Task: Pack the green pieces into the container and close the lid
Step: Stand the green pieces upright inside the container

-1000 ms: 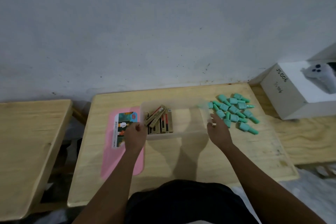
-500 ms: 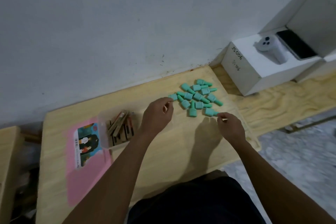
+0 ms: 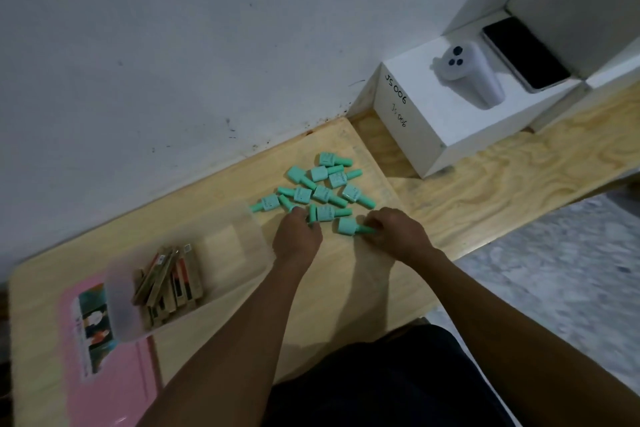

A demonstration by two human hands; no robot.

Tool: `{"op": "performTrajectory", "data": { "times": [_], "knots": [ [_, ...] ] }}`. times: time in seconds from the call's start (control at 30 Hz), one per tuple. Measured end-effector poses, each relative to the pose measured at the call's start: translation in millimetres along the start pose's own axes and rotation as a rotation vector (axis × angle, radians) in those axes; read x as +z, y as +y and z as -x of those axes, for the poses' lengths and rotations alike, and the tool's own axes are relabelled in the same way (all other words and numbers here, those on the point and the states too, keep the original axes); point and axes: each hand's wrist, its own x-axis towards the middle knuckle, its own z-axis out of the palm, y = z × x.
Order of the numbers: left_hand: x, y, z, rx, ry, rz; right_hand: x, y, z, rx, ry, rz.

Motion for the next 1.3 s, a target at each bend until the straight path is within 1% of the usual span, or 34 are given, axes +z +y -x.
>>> {"op": "performTrajectory", "data": {
  "times": [0.07,0.17,0.23,0.33,0.4,0.53,0.6,0.7,0.83,0.97,1.03,1.1,1.23,1.3],
  "knots": [
    [2.7,2.4,-0.2,-0.02,0.025,-0.037,-2.4,0.4,-1.1,-0.022,-0.023,-0.024],
    [6.4,5.2,-4.0,-0.012,-0.002,-0.062,-4.8,0.5,1.3,-0.035,-0.004,-0.132],
    [8.0,4.0,-7.7,-0.002,-0.051,-0.058,-6.6,0.3,3.0,-0.044,0.036,-0.201],
    [5.0,0.1,-11.4,0.029,-0.14,0.01,-14.6,-6.0,8.2,-0.031,0.076,-0.314],
    [-1.5,-3.9,-10.8,0.029,-0.166,0.136,-24.0,-17.4,15.0,0.01,0.098,-0.423],
    [-28.1,-9.3,4.3,-0.071,-0.245,0.61,-39.9,-49.5,29.0,0.123,0.084,-0.701],
    [-44.6,-18.5,10.8,-0.047,-0.258,0.725,-42.3,-67.1,32.1,0.142,0.071,-0.805],
    [-72.2,-39.3,17.8,-0.015,-0.18,0.807,-39.1,-94.4,32.6,0.132,0.078,-0.84],
    [-112.8,-76.3,22.1,0.035,0.008,0.753,-30.2,-136.9,27.7,-0.002,0.109,-0.727],
    [-139.4,-116.2,18.9,0.061,0.193,0.603,-18.5,-184.1,12.7,-0.178,0.17,-0.435],
    [-145.1,-132.6,14.1,0.068,0.259,0.502,-8.3,-206.1,1.1,-0.227,0.192,-0.33],
    [-145.4,-141.5,9.6,0.085,0.271,0.435,1.3,-220.0,-9.3,-0.246,0.202,-0.175],
    [-140.9,-152.0,-1.1,0.097,0.25,0.385,20.2,-234.5,-29.2,-0.343,0.248,0.244],
    [-136.2,-151.9,-4.8,0.105,0.23,0.375,27.3,-233.7,-36.1,-0.359,0.277,0.341]
  ]
}}
